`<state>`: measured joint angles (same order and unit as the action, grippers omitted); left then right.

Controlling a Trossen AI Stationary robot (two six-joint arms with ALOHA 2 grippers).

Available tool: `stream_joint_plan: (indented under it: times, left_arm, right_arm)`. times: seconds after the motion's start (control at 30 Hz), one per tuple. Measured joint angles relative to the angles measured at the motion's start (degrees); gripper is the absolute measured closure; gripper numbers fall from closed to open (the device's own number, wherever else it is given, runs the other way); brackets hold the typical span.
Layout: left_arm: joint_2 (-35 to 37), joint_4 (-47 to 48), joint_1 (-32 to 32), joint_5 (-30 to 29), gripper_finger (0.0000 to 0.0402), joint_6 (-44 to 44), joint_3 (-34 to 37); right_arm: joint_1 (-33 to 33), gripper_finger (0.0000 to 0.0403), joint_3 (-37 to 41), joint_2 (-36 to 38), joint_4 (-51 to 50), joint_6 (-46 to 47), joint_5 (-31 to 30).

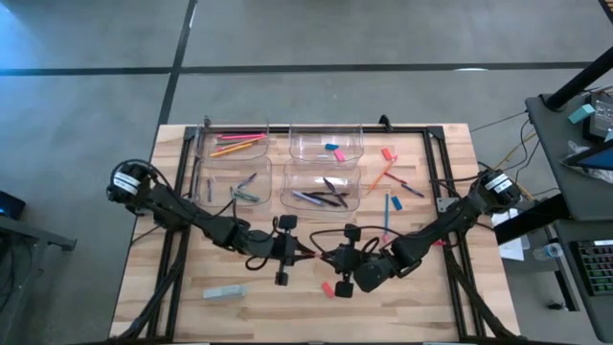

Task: Sort crayons/erasers/pens/pencils in bins
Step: Put the bottom red crayon into the bottom left transparent bin, then put the bottom orange eraser into the top right transparent bin

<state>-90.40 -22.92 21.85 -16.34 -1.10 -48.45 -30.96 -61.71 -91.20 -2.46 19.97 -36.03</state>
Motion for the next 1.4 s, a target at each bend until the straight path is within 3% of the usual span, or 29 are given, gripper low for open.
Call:
stream_joint_plan:
  times: [0.27, 0.4, 0.53, 0.8, 1.03, 1.2, 1.4]
  left_arm:
    - [2.9, 5.3, -0.5, -0.9, 0.0389, 0.5, 0.0]
    - [7.8, 13.2, -1.1, -5.6, 0.0390, 0.6, 0.1]
    - [14.9, 20.8, -1.8, -11.0, 0.0391, 1.8, 2.4]
    - [36.7, 25.0, -7.2, -15.8, 0.0392, -1.7, 16.5]
    - [54.9, 25.7, -12.7, -17.3, 0.0385, -11.5, 29.9]
    - [61.9, 30.2, -15.1, -20.5, 0.0315, -15.9, 33.7]
    - [64.2, 33.5, -15.8, -21.6, 0.0203, -18.2, 32.8]
  right_arm:
    - [-0.8, 0.0221, -0.1, 0.0, -0.1, -0.1, 0.7]
    - [-1.1, 0.0161, -1.4, 0.0, -0.3, -0.4, 1.0]
    - [-1.6, 0.0127, -3.3, 0.1, -2.7, -0.4, 0.9]
    - [-2.4, 0.0114, -3.5, 0.1, -4.4, 0.6, 0.0]
    - [-2.4, 0.0123, -2.9, 0.1, -4.3, 1.9, 0.0]
    - [-2.4, 0.0124, -1.9, 0.1, -4.3, 3.1, 0.0]
    - [-3.0, 0.0124, -0.2, 0.1, -4.3, 6.5, 0.5]
